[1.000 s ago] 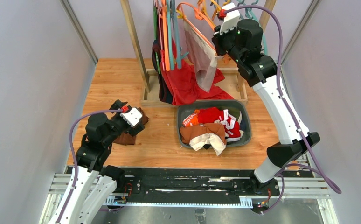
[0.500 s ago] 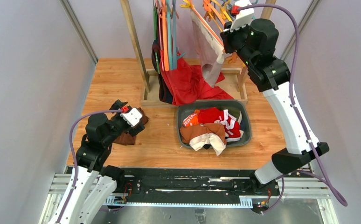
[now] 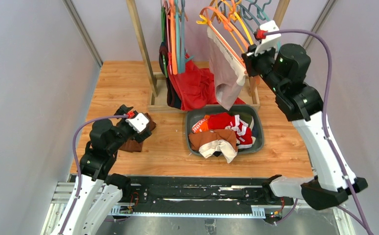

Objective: Remove the underwear clipped to the hanger
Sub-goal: Pick up the hanger from the clothesline.

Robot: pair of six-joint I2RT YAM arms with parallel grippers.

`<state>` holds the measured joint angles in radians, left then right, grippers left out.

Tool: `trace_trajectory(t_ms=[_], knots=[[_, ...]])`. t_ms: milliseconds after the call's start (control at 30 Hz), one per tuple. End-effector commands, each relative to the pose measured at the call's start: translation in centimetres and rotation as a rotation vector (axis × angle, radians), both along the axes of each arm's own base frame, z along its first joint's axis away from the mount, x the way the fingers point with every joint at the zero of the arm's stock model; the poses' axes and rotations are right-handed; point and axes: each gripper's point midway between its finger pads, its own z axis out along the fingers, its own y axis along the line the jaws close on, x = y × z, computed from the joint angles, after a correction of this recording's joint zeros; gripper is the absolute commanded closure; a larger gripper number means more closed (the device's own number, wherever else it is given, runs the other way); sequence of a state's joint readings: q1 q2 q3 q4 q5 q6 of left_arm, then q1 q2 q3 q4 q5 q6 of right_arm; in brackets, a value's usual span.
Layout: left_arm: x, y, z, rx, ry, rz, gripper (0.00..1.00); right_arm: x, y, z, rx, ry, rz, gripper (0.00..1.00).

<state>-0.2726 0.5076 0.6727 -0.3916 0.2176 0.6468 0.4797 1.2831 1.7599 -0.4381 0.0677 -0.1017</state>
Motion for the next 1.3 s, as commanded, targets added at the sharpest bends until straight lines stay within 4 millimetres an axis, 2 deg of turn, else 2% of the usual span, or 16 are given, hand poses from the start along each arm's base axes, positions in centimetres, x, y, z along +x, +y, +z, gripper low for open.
trace_trajectory(t_ms=[0,300,533,667,833,967,1133,1267], knots=[[0.2,0.1,1.3,-0.014,-0.039,0.010,0.02,-3.0,-1.2,1.0,0.021,-0.060,0.035,0.99],[-0.3,-0.5,1.4,0.099,-0.033,-0.081,0.02,-7.9,-3.7,-2.4,-0.077,-0.082,0.057,0.99],[-1.8,-2.5,2.2,0.141,-0.020,-0.247,0.02,-12.6,-4.6,-3.4,-0.138,-0.113,0.165,0.99],[-2.8,-3.6,2.8,0.148,-0.029,-0.336,0.02,-16.2,-3.7,-4.0,-0.180,-0.124,0.319,0.99],[-3.5,-4.3,2.8,0.170,-0.035,-0.408,0.02,-19.6,-3.5,-4.3,-0.222,-0.153,0.424,0.99],[-4.4,-4.4,2.7,0.203,-0.033,-0.449,0.02,-21.8,-2.3,-4.4,-0.227,-0.159,0.551,0.99],[-6.2,-4.5,3.6,0.244,-0.041,-0.514,0.02,-22.7,0.5,-5.5,-0.180,-0.080,0.744,0.99],[-7.7,-3.9,4.5,0.283,-0.036,-0.529,0.02,-21.9,2.3,-5.7,-0.119,-0.016,0.824,0.99]])
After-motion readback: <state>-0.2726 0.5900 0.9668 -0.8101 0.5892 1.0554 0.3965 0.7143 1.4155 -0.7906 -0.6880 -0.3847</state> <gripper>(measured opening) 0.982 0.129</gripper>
